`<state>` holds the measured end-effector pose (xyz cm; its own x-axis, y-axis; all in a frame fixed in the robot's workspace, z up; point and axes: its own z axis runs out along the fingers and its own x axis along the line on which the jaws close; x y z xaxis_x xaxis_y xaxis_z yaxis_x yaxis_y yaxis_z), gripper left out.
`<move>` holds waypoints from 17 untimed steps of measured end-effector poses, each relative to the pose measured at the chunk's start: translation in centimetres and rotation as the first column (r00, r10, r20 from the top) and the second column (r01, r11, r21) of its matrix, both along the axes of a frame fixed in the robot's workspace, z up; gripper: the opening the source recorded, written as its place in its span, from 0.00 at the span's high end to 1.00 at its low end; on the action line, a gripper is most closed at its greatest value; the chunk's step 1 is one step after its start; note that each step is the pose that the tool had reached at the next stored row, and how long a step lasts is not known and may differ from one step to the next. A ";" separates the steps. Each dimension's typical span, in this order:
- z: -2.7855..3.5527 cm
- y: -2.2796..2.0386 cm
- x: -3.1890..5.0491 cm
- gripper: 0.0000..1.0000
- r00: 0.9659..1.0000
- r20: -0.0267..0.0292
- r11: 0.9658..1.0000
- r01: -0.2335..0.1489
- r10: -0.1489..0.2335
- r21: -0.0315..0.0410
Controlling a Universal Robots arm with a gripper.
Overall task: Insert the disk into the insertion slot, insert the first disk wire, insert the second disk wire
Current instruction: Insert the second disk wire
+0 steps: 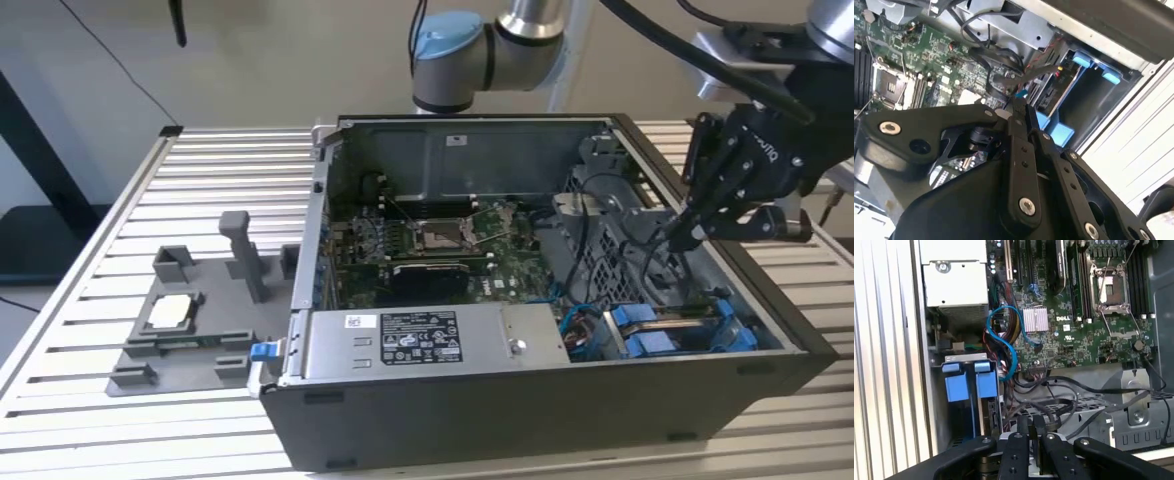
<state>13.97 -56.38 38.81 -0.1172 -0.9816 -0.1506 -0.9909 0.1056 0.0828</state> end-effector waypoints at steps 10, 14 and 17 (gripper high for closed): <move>-0.16 -0.02 -0.82 0.84 0.999 0.003 0.999 -0.051 0.051 -0.012; -0.15 -0.02 -0.81 0.84 0.999 0.003 0.999 -0.051 0.051 -0.012; -0.15 -0.01 -0.81 0.84 0.999 0.002 0.998 -0.051 0.051 -0.046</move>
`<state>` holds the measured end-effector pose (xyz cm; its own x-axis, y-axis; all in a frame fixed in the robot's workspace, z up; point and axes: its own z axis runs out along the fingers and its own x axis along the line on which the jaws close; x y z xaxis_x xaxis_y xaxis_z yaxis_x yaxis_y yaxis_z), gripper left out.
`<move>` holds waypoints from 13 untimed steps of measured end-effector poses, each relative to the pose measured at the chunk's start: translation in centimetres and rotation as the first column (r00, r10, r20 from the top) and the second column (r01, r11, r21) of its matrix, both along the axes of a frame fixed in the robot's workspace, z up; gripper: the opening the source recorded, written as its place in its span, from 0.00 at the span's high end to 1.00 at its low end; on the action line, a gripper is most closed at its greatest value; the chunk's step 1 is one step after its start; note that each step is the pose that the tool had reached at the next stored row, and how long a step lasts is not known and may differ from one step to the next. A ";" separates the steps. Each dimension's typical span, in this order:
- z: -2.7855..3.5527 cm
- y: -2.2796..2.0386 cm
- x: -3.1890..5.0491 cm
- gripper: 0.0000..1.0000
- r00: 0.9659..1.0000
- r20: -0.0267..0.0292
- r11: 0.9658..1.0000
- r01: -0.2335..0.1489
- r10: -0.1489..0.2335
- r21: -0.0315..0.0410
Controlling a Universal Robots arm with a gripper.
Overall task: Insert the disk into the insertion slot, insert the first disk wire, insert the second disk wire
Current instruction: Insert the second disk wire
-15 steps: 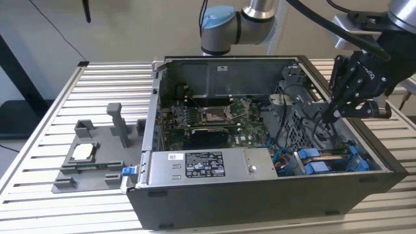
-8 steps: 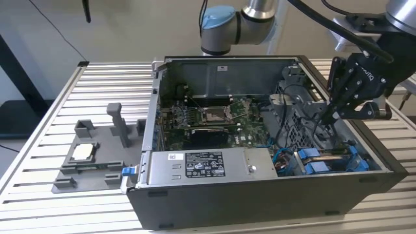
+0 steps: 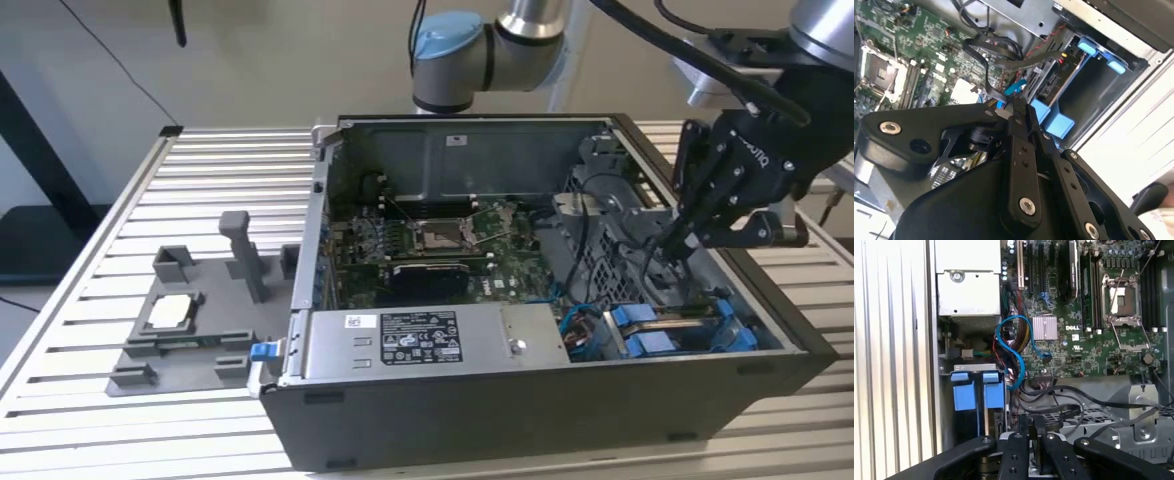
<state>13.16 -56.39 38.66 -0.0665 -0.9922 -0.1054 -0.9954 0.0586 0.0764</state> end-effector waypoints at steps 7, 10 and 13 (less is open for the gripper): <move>-0.41 0.00 -0.12 0.84 1.000 0.023 0.999 0.000 0.001 -0.044; -0.62 -0.02 -0.40 0.84 0.999 0.042 0.999 -0.001 0.003 -0.044; -0.81 -0.13 -0.69 0.84 0.998 0.056 0.999 -0.001 0.003 -0.045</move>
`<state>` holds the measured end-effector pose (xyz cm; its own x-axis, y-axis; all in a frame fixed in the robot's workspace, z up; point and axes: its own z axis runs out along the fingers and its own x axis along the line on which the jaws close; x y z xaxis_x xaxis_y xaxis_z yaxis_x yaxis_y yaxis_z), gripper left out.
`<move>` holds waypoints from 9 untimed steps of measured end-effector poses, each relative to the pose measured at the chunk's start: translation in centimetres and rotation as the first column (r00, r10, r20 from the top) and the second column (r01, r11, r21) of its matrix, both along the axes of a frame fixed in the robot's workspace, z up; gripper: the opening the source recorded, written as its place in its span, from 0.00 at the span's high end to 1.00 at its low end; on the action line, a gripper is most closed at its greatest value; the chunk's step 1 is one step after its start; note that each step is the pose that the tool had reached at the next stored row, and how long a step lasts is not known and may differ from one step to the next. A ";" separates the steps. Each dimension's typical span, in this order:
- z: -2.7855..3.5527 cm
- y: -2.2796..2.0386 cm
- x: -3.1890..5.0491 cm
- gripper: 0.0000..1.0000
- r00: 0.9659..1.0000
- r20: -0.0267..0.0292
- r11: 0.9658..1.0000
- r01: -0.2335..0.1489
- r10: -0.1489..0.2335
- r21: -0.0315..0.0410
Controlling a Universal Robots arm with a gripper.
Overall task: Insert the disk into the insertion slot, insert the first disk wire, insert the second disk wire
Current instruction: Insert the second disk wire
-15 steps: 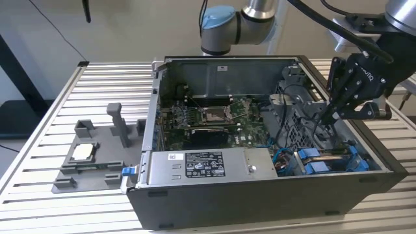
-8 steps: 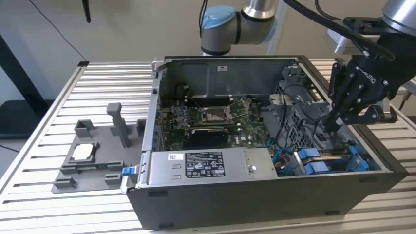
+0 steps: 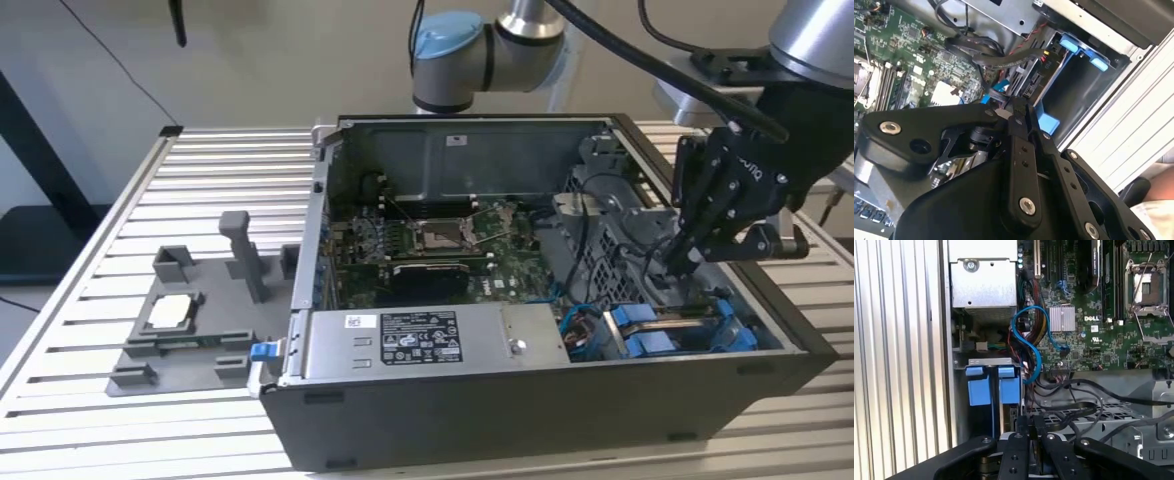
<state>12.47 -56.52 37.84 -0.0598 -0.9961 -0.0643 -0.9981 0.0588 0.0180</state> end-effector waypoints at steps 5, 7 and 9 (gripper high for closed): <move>-0.19 -0.60 -0.08 0.84 1.000 0.009 1.000 -0.004 0.004 0.000; -0.22 -0.74 -0.08 0.84 1.000 0.009 1.000 -0.011 0.011 -0.001; -0.27 -0.76 -0.08 0.84 1.000 0.012 1.000 -0.027 0.027 -0.001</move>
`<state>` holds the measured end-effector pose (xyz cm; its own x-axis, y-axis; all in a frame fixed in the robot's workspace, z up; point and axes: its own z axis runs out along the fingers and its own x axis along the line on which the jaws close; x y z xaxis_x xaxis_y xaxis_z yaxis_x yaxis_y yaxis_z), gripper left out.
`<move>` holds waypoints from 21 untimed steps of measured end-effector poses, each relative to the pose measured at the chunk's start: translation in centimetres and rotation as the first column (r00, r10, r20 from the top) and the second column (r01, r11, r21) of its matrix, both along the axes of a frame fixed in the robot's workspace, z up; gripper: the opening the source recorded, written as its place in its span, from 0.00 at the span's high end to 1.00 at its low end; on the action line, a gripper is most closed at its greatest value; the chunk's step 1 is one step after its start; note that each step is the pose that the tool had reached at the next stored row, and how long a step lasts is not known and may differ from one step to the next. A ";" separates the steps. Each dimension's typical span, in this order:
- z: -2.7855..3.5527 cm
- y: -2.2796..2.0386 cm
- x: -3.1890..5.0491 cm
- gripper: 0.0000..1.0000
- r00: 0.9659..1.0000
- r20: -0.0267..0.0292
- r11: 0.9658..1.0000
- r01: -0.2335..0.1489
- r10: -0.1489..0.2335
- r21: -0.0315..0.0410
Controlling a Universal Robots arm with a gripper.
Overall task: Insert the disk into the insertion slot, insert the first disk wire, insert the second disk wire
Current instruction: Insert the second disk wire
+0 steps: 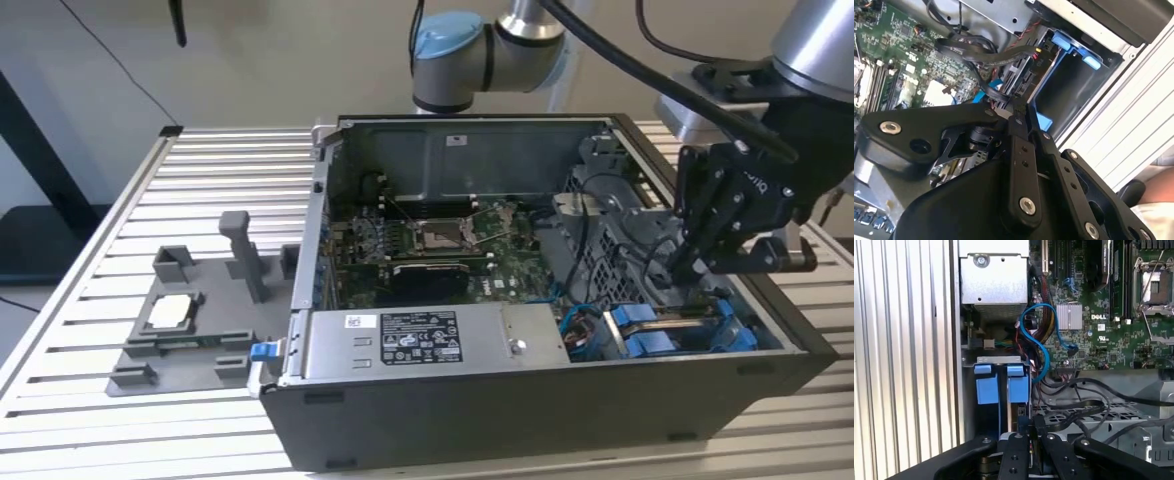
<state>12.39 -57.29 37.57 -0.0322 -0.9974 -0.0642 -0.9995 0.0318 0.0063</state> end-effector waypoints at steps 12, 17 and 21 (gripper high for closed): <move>-0.67 -0.35 -0.36 0.84 0.997 0.057 0.999 -0.048 0.048 -0.003; -1.09 -0.36 -0.50 0.84 0.995 0.090 0.999 -0.048 0.048 -0.004; -1.10 -0.36 -0.51 0.84 0.995 0.090 0.999 -0.048 0.048 -0.004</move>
